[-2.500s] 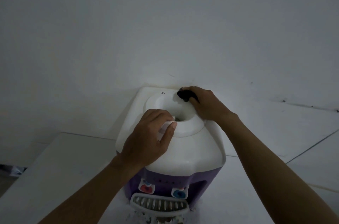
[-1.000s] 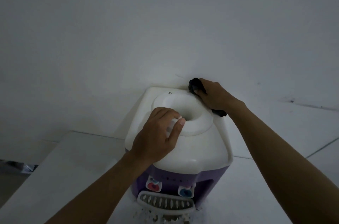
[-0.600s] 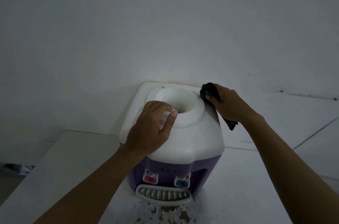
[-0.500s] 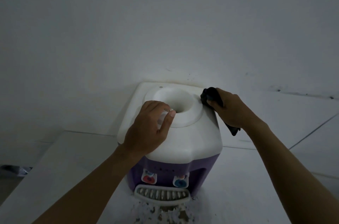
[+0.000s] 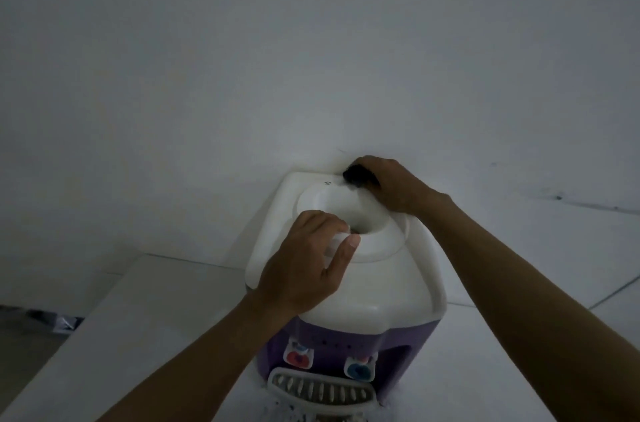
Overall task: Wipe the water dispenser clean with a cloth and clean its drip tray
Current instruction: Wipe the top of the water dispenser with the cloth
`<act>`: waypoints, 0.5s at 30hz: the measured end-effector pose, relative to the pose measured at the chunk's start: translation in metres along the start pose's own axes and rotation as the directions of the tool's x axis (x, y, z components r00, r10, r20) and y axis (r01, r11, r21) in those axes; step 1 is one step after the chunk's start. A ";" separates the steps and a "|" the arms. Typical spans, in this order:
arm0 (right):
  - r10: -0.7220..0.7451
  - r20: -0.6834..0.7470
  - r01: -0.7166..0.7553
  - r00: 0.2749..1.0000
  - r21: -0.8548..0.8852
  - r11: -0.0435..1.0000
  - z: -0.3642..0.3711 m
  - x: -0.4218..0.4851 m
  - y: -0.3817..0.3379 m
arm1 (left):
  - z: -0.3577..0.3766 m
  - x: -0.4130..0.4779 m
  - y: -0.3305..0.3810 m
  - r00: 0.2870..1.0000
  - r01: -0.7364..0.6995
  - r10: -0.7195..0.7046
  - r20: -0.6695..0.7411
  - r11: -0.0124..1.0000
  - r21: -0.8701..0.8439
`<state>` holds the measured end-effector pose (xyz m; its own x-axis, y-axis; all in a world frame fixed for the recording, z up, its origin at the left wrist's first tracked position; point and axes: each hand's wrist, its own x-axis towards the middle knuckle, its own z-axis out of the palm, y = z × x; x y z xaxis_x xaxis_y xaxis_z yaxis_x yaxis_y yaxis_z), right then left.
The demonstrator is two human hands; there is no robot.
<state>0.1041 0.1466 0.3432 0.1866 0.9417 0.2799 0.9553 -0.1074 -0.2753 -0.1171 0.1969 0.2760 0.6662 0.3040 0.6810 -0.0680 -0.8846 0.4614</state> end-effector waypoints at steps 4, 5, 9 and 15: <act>0.016 0.051 -0.015 0.999 -0.029 0.999 -0.002 0.016 -0.001 | -0.002 0.000 0.000 1.000 0.001 -0.001 -0.003 1.000 -0.004; 0.041 0.064 -0.038 0.997 -0.040 0.998 -0.005 0.015 -0.001 | -0.002 0.000 0.000 1.000 -0.001 0.001 -0.006 1.000 -0.005; 0.153 0.074 -0.144 0.986 -0.114 0.983 -0.017 -0.006 0.016 | -0.002 0.001 -0.001 1.000 -0.011 0.011 -0.014 1.000 -0.017; 0.218 0.026 -0.212 0.976 -0.146 0.966 -0.022 -0.041 0.036 | 0.000 0.000 -0.002 1.000 -0.002 0.002 -0.007 1.000 -0.023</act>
<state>0.1362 0.0975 0.3420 0.3839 0.9038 0.1891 0.9172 -0.3497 -0.1908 -0.1168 0.1991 0.2754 0.6611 0.3050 0.6855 -0.0858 -0.8769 0.4729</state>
